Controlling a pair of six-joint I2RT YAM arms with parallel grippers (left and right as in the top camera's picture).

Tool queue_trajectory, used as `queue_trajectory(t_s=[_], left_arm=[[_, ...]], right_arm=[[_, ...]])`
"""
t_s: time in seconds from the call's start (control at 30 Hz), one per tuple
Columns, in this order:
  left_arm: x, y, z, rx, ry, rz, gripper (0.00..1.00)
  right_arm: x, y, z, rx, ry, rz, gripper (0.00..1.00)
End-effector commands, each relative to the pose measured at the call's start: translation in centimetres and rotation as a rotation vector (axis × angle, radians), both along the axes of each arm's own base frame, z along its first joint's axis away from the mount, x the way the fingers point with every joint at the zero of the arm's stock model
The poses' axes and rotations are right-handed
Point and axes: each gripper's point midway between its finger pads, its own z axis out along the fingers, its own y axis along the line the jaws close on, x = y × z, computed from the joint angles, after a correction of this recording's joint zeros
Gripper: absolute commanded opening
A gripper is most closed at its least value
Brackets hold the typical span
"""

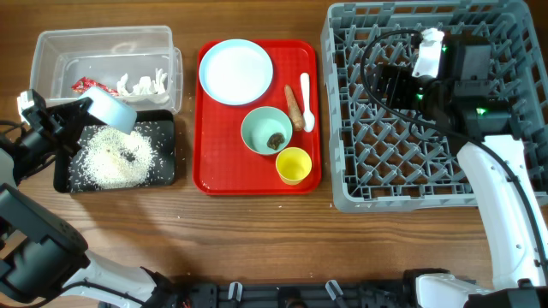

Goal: Sort waste into correct bins and load items into the dishwasher rack
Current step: 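Tip the rice bowl over the black tray with the left gripper, then return the empty blue bowl to the red tray with the left gripper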

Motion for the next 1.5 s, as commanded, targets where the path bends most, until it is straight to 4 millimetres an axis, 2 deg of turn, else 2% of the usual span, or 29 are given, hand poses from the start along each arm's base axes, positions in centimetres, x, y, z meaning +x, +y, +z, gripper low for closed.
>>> queue_trajectory(t_s=[0.0, 0.1, 0.17, 0.2, 0.23, 0.27, 0.3, 0.37, 0.47, 0.6, 0.7, 0.77, 0.83, 0.9, 1.0, 1.07, 1.17, 1.2, 1.37, 1.47], left_arm=[[-0.1, 0.2, 0.2, -0.038, -0.007, 0.007, 0.04], [0.0, -0.6, 0.7, -0.026, -0.018, -0.012, 0.04], [0.1, -2.1, 1.4, 0.021, -0.025, -0.047, 0.04], [0.1, -2.2, 0.4, 0.103, 0.025, -0.051, 0.04], [-0.1, -2.0, -1.9, 0.202, 0.163, -0.042, 0.04], [-0.3, -2.0, -2.6, 0.211, 0.24, -0.036, 0.04], [-0.5, -2.8, -2.5, 0.194, 0.274, -0.047, 0.04], [-0.1, -4.5, -1.4, 0.231, 0.221, -0.088, 0.04], [0.8, -5.1, -2.2, 0.332, 0.28, -0.076, 0.04], [1.6, -10.2, -1.6, 0.479, 0.258, -0.182, 0.04], [1.6, -16.0, -1.9, 0.717, 0.234, -0.296, 0.04], [1.1, -18.7, -3.5, 0.906, 0.254, -0.35, 0.04], [-0.4, -21.4, -5.9, 1.142, 0.295, -0.426, 0.04], [-1.6, -22.9, -7.4, 1.313, 0.312, -0.481, 0.04], [-3.2, -25.9, -10.1, 1.501, 0.328, -0.57, 0.04], [-4.1, -27.5, -11.8, 1.534, 0.343, -0.63, 0.04], [-5.2, -28.8, -14.1, 1.562, 0.37, -0.716, 0.05], [-5.3, -29.0, -14.5, 1.567, 0.377, -0.728, 0.1], [-5.3, -29.0, -14.6, 1.566, 0.376, -0.729, 0.38], [-5.3, -29.1, -14.0, 1.562, 0.37, -0.727, 0.43]], right_arm=[[0.3, 0.3, 0.6, 0.02, -0.011, 0.004, 1.0], [0.3, 0.3, 0.6, 0.02, -0.012, 0.004, 1.0], [0.3, 0.3, 0.6, 0.02, -0.012, 0.004, 1.0], [0.3, 0.3, 0.6, 0.02, -0.01, 0.004, 1.0], [0.2, 0.3, 0.6, 0.02, -0.009, 0.004, 1.0], [0.2, 0.3, 0.5, 0.02, -0.008, 0.004, 1.0], [0.2, 0.3, 0.6, 0.02, -0.008, 0.004, 1.0], [0.3, 0.3, 0.6, 0.02, -0.012, 0.004, 1.0], [0.3, 0.3, 0.6, 0.02, -0.012, 0.004, 1.0], [0.3, 0.3, 0.6, 0.019, -0.009, 0.004, 1.0], [0.4, 0.3, 0.7, 0.016, -0.016, 0.007, 1.0], [0.4, 0.3, 0.7, 0.017, -0.016, 0.006, 1.0], [0.3, 0.3, 0.6, 0.017, -0.015, 0.006, 1.0], [0.3, 0.3, 0.6, 0.017, -0.014, 0.006, 0.99], [0.3, 0.3, 0.6, 0.017, -0.013, 0.006, 1.0], [0.3, 0.3, 0.6, 0.017, -0.012, 0.006, 1.0], [0.2, 0.3, 0.5, 0.017, -0.008, 0.006, 1.0], [0.2, 0.3, 0.5, 0.016, -0.008, 0.007, 1.0], [0.2, 0.3, 0.5, 0.017, -0.007, 0.006, 1.0], [0.2, 0.3, 0.5, 0.017, -0.008, 0.006, 1.0]])
